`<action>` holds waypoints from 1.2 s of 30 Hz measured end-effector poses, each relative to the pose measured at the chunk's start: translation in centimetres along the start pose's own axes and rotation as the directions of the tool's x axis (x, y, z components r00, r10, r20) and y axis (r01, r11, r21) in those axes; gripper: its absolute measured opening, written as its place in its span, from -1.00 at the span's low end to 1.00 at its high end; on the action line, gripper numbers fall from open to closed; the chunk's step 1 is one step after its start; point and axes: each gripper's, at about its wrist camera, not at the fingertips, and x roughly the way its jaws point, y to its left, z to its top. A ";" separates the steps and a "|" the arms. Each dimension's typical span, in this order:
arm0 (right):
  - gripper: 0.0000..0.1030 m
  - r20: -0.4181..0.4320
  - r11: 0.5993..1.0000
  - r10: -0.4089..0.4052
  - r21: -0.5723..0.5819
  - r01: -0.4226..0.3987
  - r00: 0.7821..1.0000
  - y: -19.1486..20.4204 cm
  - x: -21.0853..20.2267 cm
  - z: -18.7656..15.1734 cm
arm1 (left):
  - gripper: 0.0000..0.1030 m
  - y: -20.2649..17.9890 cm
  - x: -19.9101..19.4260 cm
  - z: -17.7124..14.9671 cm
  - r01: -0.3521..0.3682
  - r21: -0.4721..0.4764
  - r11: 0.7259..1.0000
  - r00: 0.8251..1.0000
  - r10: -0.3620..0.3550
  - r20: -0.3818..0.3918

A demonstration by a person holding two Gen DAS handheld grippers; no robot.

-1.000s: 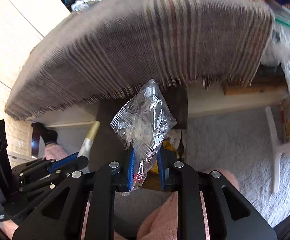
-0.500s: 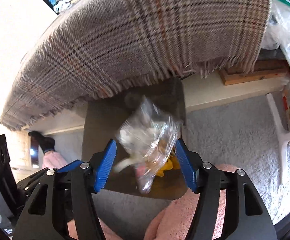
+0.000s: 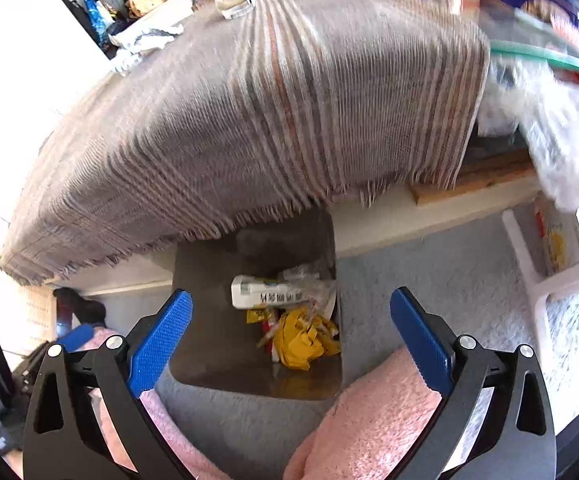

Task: Collect trash
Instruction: 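Lower the plastic bag and white tube into the bin and open both tools, then grasp the folded white paper with the right tool while the left tool grasps the white-green wrapper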

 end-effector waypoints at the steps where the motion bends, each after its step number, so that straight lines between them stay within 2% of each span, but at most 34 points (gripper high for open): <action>1: 0.93 0.013 1.000 0.002 -0.007 -0.002 1.000 0.2 -0.5 0.3 | 0.84 -0.1 -0.4 0.4 -0.007 0.004 1.000 1.000 0.007 0.012; 7: 0.93 0.098 0.998 0.025 -0.051 -0.021 0.995 1.3 -3.6 4.4 | 0.84 0.0 -3.4 4.1 0.003 0.013 1.000 0.996 -0.004 0.090; 14: 0.93 0.156 0.995 0.032 -0.101 -0.016 0.987 3.1 -4.3 10.7 | 0.84 1.3 -5.4 10.7 -0.023 0.006 1.000 0.984 0.022 0.175; 21: 0.93 0.165 0.994 0.028 -0.107 -0.010 0.986 4.6 -1.9 17.5 | 0.84 2.5 -4.6 17.8 -0.073 0.011 0.997 0.974 0.069 0.217; 32: 0.90 0.184 0.990 -0.005 -0.137 0.031 0.983 6.6 3.2 24.5 | 0.81 3.6 -1.8 28.7 -0.091 -0.014 0.996 0.960 0.091 0.264; 36: 0.72 0.178 0.992 -0.010 -0.125 0.033 0.984 6.3 4.9 26.8 | 0.53 4.0 -0.8 32.6 -0.101 -0.014 0.995 0.956 0.101 0.274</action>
